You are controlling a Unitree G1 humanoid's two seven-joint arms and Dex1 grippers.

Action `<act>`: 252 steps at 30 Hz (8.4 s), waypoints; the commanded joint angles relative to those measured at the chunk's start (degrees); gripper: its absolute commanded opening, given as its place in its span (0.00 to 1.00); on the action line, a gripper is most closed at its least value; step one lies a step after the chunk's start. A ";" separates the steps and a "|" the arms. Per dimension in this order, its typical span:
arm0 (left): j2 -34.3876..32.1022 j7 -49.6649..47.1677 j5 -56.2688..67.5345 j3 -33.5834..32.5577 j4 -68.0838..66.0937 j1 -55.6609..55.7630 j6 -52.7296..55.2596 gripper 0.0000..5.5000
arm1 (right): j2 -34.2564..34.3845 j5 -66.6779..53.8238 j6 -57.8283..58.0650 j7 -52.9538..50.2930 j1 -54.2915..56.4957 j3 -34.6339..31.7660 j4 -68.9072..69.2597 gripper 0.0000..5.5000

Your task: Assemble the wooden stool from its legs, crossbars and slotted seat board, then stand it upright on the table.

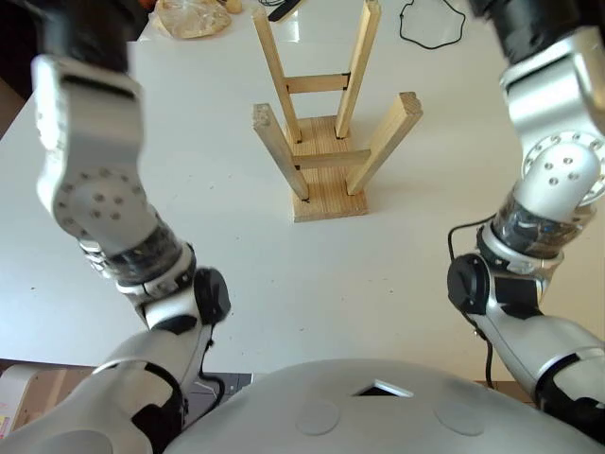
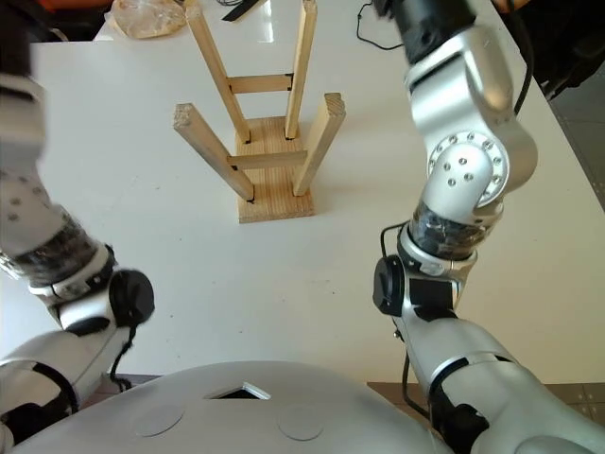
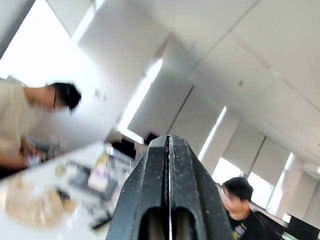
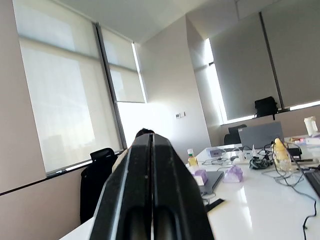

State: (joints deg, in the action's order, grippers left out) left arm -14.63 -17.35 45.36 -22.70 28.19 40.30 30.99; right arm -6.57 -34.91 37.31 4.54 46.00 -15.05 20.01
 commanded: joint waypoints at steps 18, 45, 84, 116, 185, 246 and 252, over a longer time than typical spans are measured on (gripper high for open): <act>-10.27 45.25 -1.60 19.86 -1.86 -30.15 9.65 0.01 | -12.48 -19.21 3.53 14.52 -16.81 -0.23 15.78 0.00; -26.23 31.89 3.16 -13.03 -3.61 -28.15 14.05 0.01 | -29.76 -2.15 0.83 11.16 -37.34 -0.54 8.68 0.00; -17.66 65.85 -30.00 25.06 -41.66 -34.04 -17.87 0.01 | -38.09 27.05 -10.93 37.34 -55.30 26.94 1.96 0.00; -19.92 66.20 -22.31 23.38 -5.24 -57.93 -5.07 0.01 | -37.38 24.25 -15.38 46.14 -56.71 24.41 3.71 0.00; -26.17 87.91 -35.39 30.86 -40.28 -32.92 -36.68 0.53 | -34.72 25.13 -31.40 70.86 -29.42 29.88 -29.50 0.58; 17.95 -23.84 51.99 5.92 -8.51 -16.60 -34.61 0.24 | 13.77 -50.72 -28.15 -50.58 -14.81 2.19 -9.61 0.24; 18.47 -22.77 47.92 6.77 -9.83 -20.77 -28.35 0.24 | 13.10 -44.88 -24.30 -51.11 -19.37 3.68 -9.69 0.24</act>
State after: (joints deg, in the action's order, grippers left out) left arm 4.39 -40.69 95.17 -12.62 18.81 22.38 3.79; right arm 7.46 -84.83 13.20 -44.61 31.62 -9.52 11.38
